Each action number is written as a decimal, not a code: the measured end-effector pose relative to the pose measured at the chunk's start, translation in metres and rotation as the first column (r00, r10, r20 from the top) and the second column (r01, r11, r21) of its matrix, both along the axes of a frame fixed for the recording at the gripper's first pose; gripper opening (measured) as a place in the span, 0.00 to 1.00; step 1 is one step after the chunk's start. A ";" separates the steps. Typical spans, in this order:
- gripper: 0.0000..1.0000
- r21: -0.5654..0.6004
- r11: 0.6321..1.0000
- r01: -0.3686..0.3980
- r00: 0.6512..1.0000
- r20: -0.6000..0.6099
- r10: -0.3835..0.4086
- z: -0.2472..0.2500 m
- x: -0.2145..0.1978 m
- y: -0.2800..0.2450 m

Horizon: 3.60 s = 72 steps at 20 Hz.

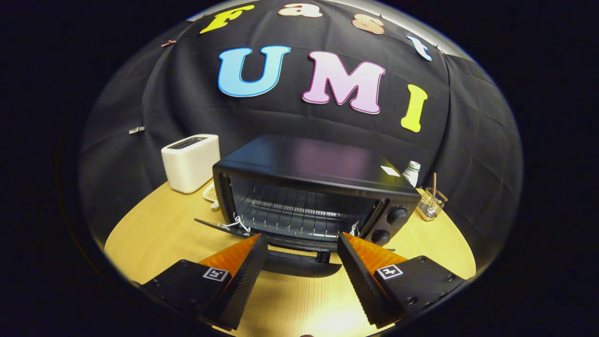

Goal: Open the toaster oven, put the food inside, and close the toaster oven door.

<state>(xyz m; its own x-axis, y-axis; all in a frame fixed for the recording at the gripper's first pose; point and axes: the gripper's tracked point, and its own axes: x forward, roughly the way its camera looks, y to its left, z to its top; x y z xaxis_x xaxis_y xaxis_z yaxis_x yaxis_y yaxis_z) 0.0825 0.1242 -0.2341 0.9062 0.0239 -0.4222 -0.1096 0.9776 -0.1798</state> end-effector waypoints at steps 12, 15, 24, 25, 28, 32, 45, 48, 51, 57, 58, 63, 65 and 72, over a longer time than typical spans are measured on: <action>0.99 0.080 0.994 -0.070 0.971 -0.221 0.086 -0.046 -0.063 -0.023; 0.99 0.090 0.991 -0.100 0.972 -0.204 0.117 -0.017 -0.068 -0.055; 0.99 0.181 0.983 0.031 0.923 -0.382 0.041 0.000 -0.070 -0.193; 0.99 0.186 0.981 0.057 0.917 -0.399 0.022 -0.005 -0.069 -0.209; 1.00 0.170 0.980 0.105 0.899 -0.438 -0.020 -0.024 -0.066 -0.258; 1.00 0.172 0.970 0.170 0.858 -0.510 -0.061 -0.048 -0.074 -0.300; 0.96 0.102 0.952 0.290 0.709 -0.691 -0.142 -0.116 -0.080 -0.359; 0.75 0.092 0.953 0.290 0.680 -0.720 -0.138 -0.124 -0.084 -0.358; 0.57 0.086 0.942 0.325 0.647 -0.747 -0.155 -0.125 -0.084 -0.358; 0.13 0.144 0.918 0.369 0.576 -0.811 -0.104 -0.130 -0.087 -0.354; 0.10 0.176 0.904 0.390 0.570 -0.817 -0.087 -0.129 -0.088 -0.354; 0.05 0.299 0.831 0.468 0.560 -0.828 -0.017 -0.129 -0.094 -0.350; 0.05 0.346 0.784 0.515 0.551 -0.834 0.006 -0.129 -0.099 -0.347; 0.05 0.507 0.621 0.597 0.595 -0.800 0.081 -0.114 -0.112 -0.337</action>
